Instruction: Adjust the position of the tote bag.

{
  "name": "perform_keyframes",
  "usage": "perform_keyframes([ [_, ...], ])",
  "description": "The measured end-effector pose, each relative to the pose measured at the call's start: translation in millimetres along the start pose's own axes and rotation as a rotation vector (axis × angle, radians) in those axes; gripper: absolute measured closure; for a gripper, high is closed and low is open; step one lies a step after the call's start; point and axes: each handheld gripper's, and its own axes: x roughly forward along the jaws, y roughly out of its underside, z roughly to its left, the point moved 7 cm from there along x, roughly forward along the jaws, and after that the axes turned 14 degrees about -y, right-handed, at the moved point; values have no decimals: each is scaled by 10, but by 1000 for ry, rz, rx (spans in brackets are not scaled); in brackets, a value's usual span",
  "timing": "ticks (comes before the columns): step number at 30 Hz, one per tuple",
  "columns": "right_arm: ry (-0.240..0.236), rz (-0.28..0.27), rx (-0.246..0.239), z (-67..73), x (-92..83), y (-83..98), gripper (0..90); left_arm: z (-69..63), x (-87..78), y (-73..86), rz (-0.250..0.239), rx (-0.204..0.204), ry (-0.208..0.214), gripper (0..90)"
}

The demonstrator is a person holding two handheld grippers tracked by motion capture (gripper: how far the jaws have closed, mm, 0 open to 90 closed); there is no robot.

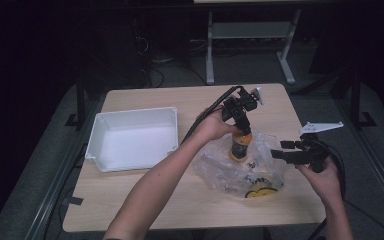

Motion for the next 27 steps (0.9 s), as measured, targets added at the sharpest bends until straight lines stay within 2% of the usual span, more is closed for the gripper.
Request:
perform_keyframes([
  [27,-3,-1,5,-13,3,2,371,-23,-7,-14,8,-9,-21,592],
])
